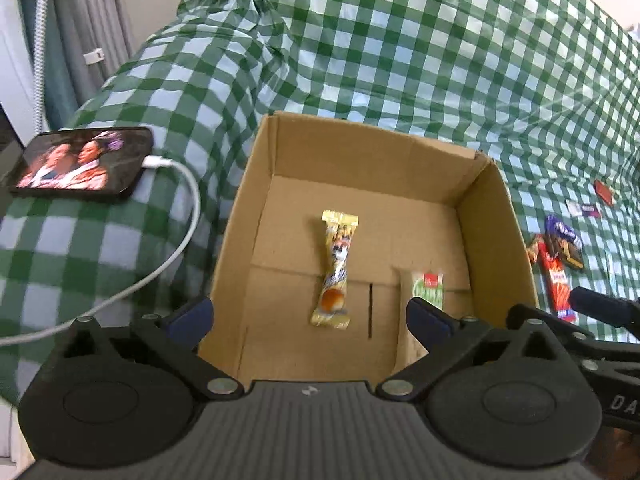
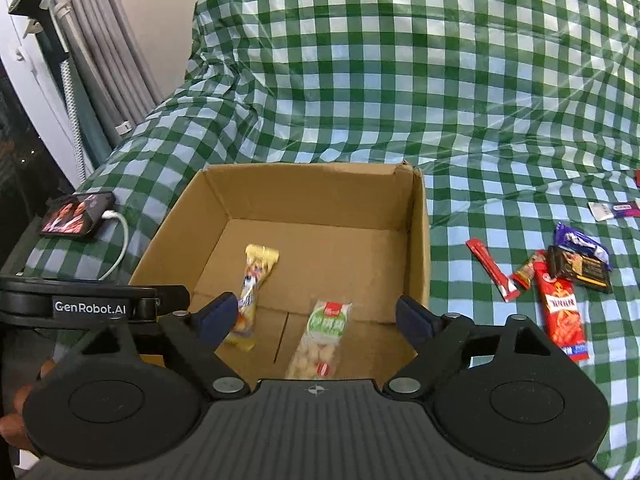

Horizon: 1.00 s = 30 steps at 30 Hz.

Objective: Organize snacks
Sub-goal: 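Lift both tools back up from the box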

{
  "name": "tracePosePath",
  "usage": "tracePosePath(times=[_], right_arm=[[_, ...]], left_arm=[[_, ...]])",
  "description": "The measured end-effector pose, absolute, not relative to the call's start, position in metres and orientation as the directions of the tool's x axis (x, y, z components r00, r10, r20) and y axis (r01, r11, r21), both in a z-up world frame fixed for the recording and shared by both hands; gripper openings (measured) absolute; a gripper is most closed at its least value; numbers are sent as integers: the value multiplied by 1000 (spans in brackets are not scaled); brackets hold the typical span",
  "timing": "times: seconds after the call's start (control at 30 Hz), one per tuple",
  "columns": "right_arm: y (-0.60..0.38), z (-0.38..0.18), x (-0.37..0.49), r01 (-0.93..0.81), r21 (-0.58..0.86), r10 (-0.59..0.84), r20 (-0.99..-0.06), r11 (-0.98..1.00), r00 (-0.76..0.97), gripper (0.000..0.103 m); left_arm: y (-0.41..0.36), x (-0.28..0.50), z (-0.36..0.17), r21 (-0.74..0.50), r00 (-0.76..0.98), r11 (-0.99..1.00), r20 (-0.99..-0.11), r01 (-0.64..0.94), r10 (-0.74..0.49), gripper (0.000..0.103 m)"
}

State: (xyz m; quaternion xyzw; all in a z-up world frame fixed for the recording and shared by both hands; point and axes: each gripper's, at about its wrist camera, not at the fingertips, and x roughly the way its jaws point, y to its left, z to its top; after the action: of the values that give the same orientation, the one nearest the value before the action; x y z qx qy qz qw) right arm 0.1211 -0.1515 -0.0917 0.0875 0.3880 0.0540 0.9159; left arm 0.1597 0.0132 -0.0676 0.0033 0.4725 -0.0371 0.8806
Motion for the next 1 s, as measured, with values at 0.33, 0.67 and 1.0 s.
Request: tracePosePath(times=[0.33, 0.67, 1.0], right_arm=[[-143, -72, 51, -29, 180, 149, -699, 983, 699, 95], [-136, -45, -20, -31, 151, 121, -641, 988, 758, 98], [-142, -29, -73, -2, 168, 102, -588, 986, 803, 100]], left_arm=[[22, 90, -26, -16, 607, 998, -793, 60, -49, 102], [22, 27, 2, 2, 650, 997, -759, 77, -49, 103], [10, -32, 22, 12, 701, 992, -709, 124, -79, 103]])
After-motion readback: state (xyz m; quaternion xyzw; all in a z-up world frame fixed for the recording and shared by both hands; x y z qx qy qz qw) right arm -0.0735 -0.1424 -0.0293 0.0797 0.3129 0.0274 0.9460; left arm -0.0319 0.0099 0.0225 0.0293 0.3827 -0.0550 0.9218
